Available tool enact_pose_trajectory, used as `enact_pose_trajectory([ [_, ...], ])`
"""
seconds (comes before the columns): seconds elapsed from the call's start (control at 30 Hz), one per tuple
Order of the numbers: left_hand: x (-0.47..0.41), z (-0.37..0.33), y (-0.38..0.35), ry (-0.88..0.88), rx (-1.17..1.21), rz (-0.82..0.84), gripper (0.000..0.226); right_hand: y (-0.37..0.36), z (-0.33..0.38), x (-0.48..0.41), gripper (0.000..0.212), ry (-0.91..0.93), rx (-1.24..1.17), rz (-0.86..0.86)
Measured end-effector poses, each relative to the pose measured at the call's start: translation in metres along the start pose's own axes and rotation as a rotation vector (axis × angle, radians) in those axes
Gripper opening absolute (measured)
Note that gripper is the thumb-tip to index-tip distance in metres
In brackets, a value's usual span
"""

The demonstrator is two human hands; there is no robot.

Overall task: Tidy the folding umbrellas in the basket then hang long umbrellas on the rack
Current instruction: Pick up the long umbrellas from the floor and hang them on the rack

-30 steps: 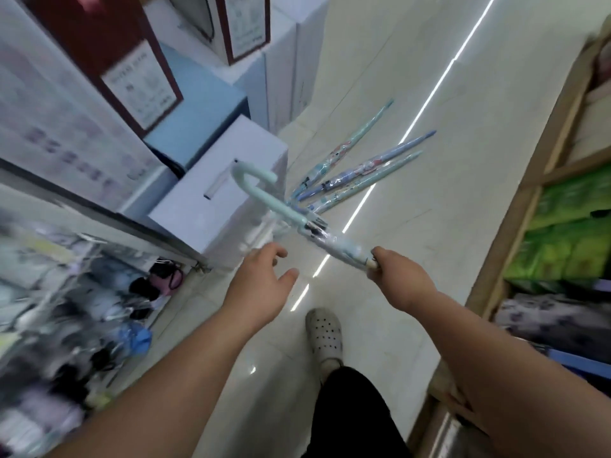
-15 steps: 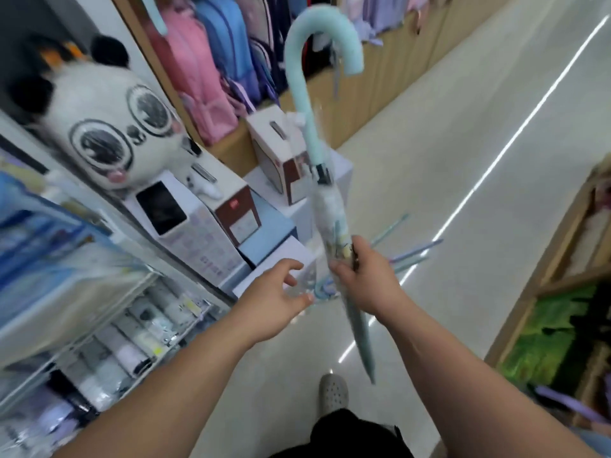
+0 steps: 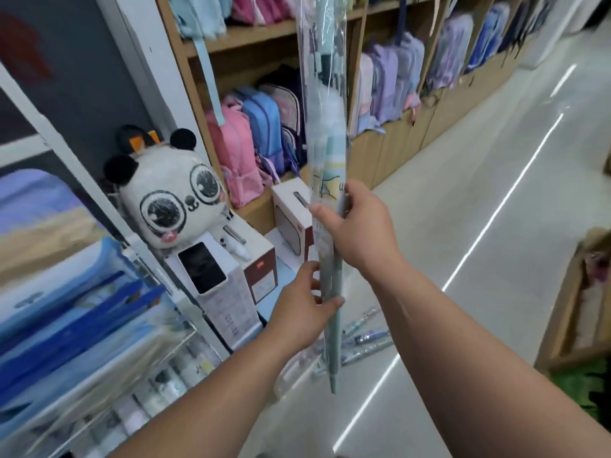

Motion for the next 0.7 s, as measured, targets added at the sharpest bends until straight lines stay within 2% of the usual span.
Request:
enact_pose_trajectory([
  [0.17,-0.007,-0.008,0.039,-0.077,0.023,-0.016,0.040,-0.019,0.041,-0.007,0.025,-0.010,-0.047,-0.027],
  [0.33,-0.012,-0.027,0.081,-0.226,-0.005,-0.021,0.041,-0.025,0.066,-0.005,0.042,0.005,-0.225,0.000],
  [0.5,-0.026,-0.081,0.138,-0.354,0.129,-0.030,0.041,-0.029,0.061,0.003,0.034,-0.016,-0.357,0.146],
  [0.7,-0.038,-0.140,0.197,-0.413,0.185,-0.080,0.037,-0.066,0.070,-0.018,0.034,0.094,-0.394,0.337],
])
Point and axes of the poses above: each hand's wrist, its own x-axis away from the middle knuckle, its own y-axis out of the back of the hand, z = x × y, the point moved 7 cm from there along -x, towards the middle knuckle, and after that the axes turned 3 degrees about y, right-handed, at the moved point
